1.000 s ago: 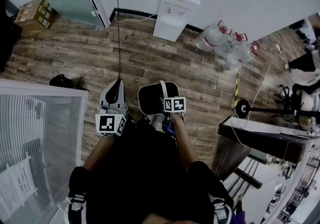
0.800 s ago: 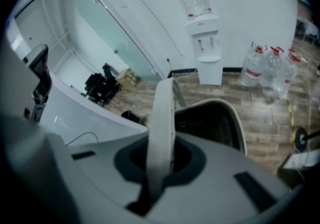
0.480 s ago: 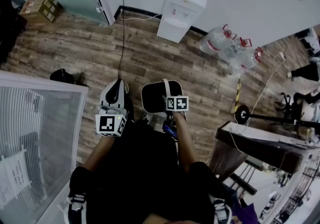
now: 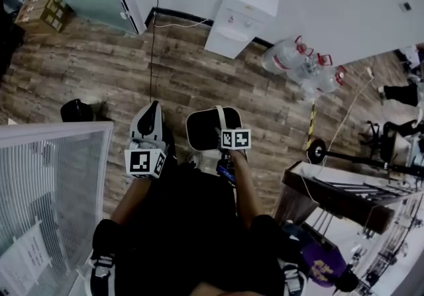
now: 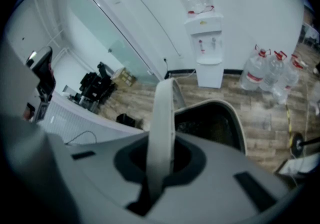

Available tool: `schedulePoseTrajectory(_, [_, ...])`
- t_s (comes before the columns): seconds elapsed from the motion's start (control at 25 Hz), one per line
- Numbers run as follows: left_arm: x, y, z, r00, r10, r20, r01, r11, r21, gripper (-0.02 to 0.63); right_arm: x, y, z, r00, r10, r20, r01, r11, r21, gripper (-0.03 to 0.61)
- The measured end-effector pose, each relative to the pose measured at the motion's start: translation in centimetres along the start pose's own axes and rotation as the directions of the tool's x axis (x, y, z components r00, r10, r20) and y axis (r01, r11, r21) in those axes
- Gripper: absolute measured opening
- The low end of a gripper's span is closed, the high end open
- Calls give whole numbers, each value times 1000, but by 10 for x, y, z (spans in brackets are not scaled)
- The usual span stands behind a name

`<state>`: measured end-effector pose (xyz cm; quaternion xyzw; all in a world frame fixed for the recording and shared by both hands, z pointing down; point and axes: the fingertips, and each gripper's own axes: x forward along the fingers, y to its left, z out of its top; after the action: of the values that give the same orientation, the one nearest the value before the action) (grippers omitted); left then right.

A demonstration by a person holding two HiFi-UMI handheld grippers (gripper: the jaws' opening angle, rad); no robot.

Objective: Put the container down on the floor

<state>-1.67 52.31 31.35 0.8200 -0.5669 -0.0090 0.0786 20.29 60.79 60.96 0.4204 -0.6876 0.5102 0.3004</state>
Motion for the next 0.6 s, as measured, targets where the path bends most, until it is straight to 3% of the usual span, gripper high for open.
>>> schedulePoseTrajectory(0.6, [123, 154, 23, 998, -43, -37, 42, 999, -29, 28, 77, 74, 153, 999, 14, 35, -15, 999, 32, 34])
